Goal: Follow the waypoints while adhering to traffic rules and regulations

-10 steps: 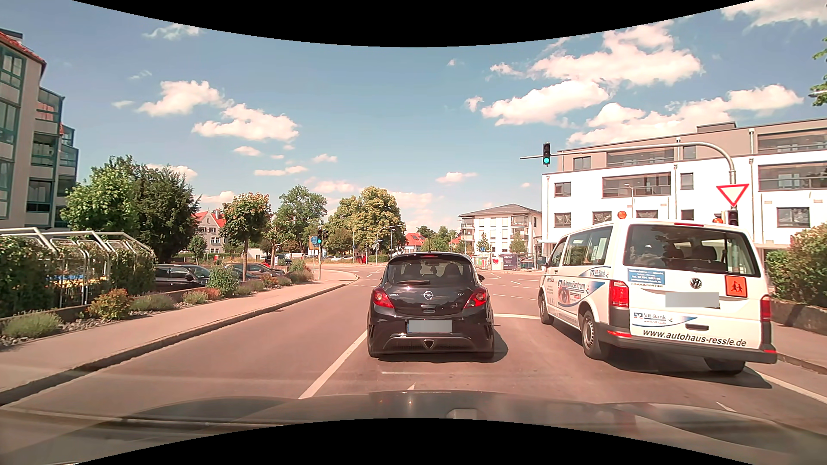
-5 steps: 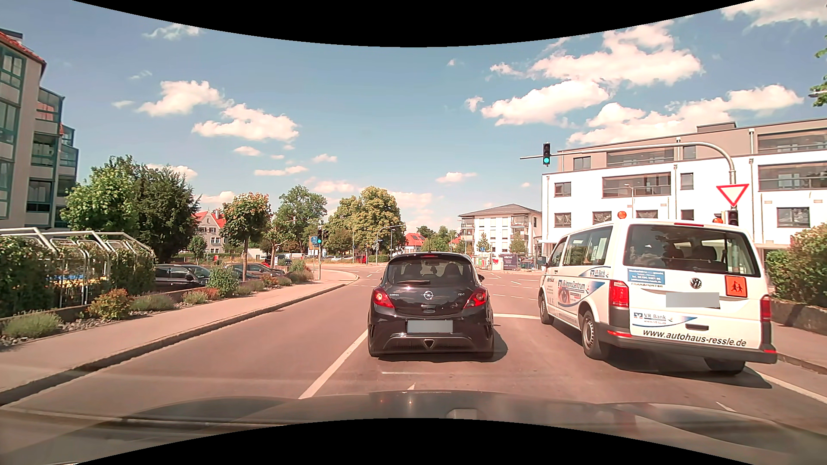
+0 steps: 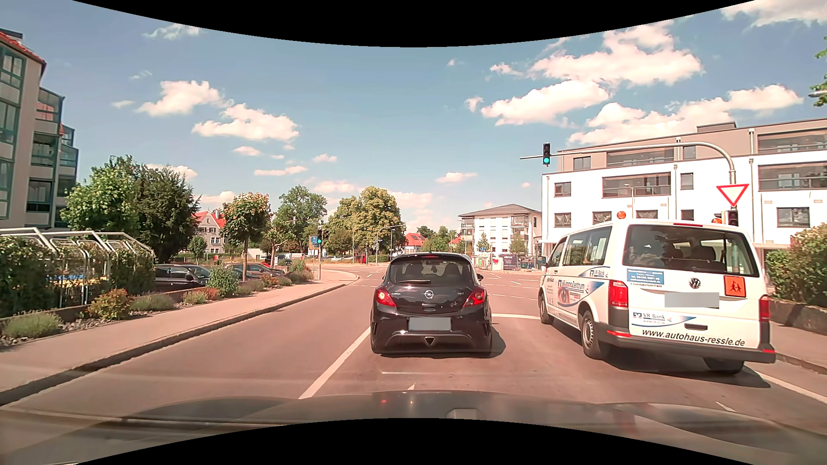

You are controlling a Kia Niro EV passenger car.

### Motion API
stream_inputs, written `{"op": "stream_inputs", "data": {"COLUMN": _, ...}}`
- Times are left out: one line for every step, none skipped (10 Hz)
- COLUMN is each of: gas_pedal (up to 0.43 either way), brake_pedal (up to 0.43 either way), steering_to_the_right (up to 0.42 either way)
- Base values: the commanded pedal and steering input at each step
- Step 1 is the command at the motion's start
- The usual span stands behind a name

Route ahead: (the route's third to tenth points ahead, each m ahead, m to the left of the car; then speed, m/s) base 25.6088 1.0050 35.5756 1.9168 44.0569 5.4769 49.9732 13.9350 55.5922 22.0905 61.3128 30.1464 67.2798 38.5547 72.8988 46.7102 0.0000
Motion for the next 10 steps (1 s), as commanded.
{"op": "stream_inputs", "data": {"gas_pedal": 0.0, "brake_pedal": 0.061, "steering_to_the_right": 0.012}}
{"op": "stream_inputs", "data": {"gas_pedal": 0.0, "brake_pedal": 0.043, "steering_to_the_right": 0.012}}
{"op": "stream_inputs", "data": {"gas_pedal": 0.0, "brake_pedal": 0.03, "steering_to_the_right": 0.011}}
{"op": "stream_inputs", "data": {"gas_pedal": 0.0, "brake_pedal": 0.018, "steering_to_the_right": 0.011}}
{"op": "stream_inputs", "data": {"gas_pedal": 0.0, "brake_pedal": 0.006, "steering_to_the_right": 0.011}}
{"op": "stream_inputs", "data": {"gas_pedal": 0.0, "brake_pedal": 0.0, "steering_to_the_right": 0.011}}
{"op": "stream_inputs", "data": {"gas_pedal": 0.0, "brake_pedal": 0.0, "steering_to_the_right": 0.011}}
{"op": "stream_inputs", "data": {"gas_pedal": 0.0, "brake_pedal": 0.0, "steering_to_the_right": 0.011}}
{"op": "stream_inputs", "data": {"gas_pedal": 0.0, "brake_pedal": 0.0, "steering_to_the_right": 0.011}}
{"op": "stream_inputs", "data": {"gas_pedal": 0.0, "brake_pedal": 0.0, "steering_to_the_right": 0.011}}
